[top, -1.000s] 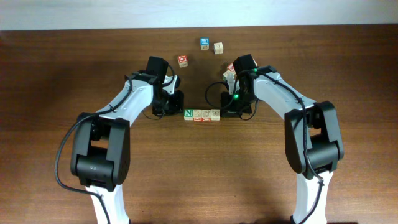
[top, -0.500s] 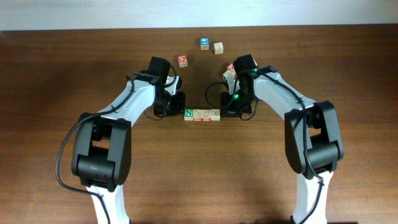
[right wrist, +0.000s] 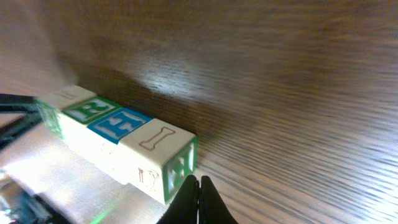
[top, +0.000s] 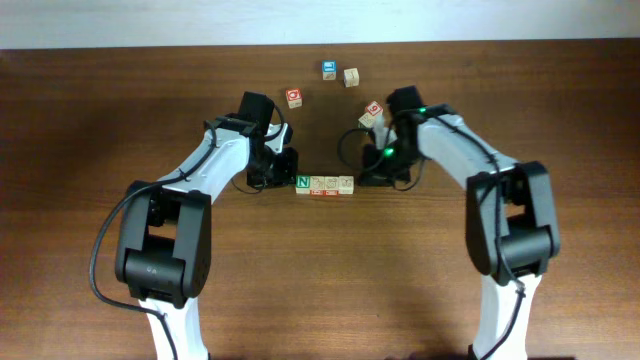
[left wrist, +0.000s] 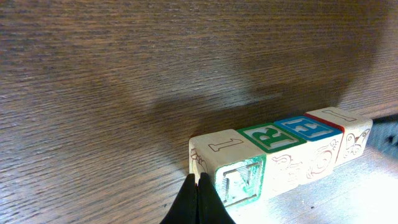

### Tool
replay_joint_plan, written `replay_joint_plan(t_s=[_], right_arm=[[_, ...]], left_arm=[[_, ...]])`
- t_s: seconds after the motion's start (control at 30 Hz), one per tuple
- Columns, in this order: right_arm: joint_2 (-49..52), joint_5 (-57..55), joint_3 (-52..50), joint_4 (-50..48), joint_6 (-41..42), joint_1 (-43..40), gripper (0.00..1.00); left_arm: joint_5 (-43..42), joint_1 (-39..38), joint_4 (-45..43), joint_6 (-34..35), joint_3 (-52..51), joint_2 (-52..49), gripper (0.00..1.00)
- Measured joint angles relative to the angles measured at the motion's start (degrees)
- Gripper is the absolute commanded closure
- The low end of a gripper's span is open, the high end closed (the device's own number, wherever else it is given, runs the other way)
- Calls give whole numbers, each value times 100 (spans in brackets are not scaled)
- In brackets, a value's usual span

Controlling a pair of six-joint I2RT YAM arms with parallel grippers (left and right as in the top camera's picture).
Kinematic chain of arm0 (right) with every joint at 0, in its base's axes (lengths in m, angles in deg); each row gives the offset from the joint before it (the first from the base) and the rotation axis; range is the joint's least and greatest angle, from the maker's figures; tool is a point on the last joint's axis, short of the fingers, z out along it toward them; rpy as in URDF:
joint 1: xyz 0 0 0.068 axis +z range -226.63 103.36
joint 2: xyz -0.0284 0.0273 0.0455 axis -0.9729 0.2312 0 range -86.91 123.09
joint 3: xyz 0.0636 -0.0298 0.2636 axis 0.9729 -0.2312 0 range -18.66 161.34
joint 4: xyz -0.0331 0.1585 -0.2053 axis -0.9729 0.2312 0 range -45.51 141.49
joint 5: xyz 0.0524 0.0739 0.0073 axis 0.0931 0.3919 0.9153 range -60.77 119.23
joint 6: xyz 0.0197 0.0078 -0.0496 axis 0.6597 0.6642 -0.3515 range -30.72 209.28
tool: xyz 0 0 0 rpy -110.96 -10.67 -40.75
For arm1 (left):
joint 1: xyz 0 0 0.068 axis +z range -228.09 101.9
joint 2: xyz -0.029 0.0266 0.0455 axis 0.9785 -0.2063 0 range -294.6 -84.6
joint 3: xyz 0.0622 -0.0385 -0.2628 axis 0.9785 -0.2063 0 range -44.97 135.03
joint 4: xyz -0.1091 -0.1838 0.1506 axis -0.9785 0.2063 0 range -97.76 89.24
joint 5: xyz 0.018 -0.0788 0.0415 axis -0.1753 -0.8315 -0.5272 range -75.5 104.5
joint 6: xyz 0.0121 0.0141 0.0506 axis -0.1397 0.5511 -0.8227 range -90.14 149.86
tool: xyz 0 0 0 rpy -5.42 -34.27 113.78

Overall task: Rotate 4 blocks
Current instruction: 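Squeeze the row between both grippers from its two ends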

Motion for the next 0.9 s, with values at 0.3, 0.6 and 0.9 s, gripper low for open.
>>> replay_joint_plan(t_s=[0.3,0.6,0.9], right_arm=[[-2,1904,-1097,-721,-927,-1152,95],[-2,1867,-1384,-1814,-337,-433,96],[-2,1770,-1384,-2061,-168,-299,96]], left_arm=[[0,0,0,0,0,0,100],[0,2,0,0,0,0,100],[0,2,0,0,0,0,100]])
